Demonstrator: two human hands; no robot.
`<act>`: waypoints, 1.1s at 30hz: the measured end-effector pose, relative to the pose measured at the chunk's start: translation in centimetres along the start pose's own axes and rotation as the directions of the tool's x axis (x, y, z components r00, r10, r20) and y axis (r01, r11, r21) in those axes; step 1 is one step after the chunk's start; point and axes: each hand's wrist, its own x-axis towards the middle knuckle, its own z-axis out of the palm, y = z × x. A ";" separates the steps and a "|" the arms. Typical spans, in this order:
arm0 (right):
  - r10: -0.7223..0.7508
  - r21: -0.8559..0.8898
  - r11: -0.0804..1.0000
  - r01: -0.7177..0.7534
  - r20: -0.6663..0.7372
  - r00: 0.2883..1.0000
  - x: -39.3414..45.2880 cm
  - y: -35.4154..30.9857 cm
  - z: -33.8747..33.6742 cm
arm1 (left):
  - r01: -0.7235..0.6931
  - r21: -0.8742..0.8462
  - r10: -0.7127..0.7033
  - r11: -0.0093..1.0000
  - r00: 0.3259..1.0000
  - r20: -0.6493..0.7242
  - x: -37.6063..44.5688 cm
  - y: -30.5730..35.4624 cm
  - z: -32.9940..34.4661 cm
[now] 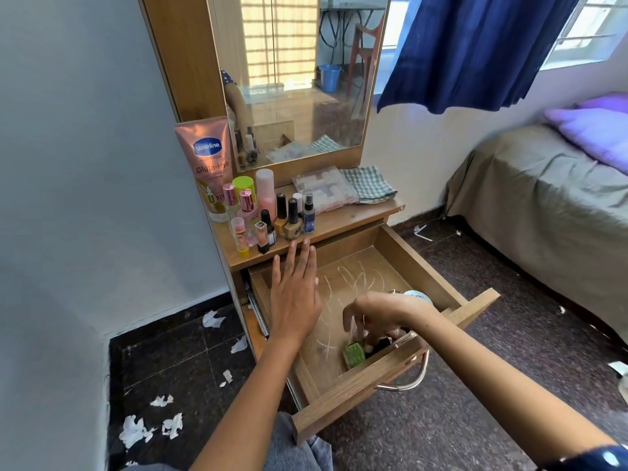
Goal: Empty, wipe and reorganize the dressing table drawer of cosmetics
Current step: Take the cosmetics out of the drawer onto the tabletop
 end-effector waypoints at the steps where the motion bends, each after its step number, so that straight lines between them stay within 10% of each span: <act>1: -0.011 0.000 1.000 0.011 -0.002 1.000 0.0 0.0 -0.2 | -0.001 -0.003 0.001 1.000 1.000 -0.001 0.0 0.0 0.0; 9: 0.039 0.552 0.803 0.226 -0.426 0.904 -1.8 2.2 -1.3 | -0.005 0.008 0.006 1.000 1.000 -0.009 0.0 -0.1 0.2; 13: 0.258 0.888 0.147 0.435 -0.459 0.850 -1.7 2.6 -0.5 | -0.007 0.019 0.008 1.000 1.000 -0.017 0.0 -0.1 0.4; 15: 0.294 0.838 -0.264 0.477 -0.401 0.868 -1.1 2.0 -0.3 | -0.007 0.033 0.008 0.999 1.000 -0.021 0.0 -0.1 0.4; 17: 0.292 0.755 -0.429 0.495 -0.403 0.868 -0.5 1.2 -0.6 | -0.008 0.044 0.009 0.999 1.000 -0.018 0.0 -0.2 0.5; 26: 0.448 0.561 -0.276 0.780 -0.643 0.621 2.7 -2.5 -4.7 | -0.012 0.065 0.013 0.998 1.000 -0.016 -0.1 -0.1 0.4; 33: 0.501 0.542 0.402 0.738 -0.805 0.318 5.5 -2.8 -5.6 | -0.011 0.089 0.012 0.996 1.000 -0.008 -0.2 -0.3 0.5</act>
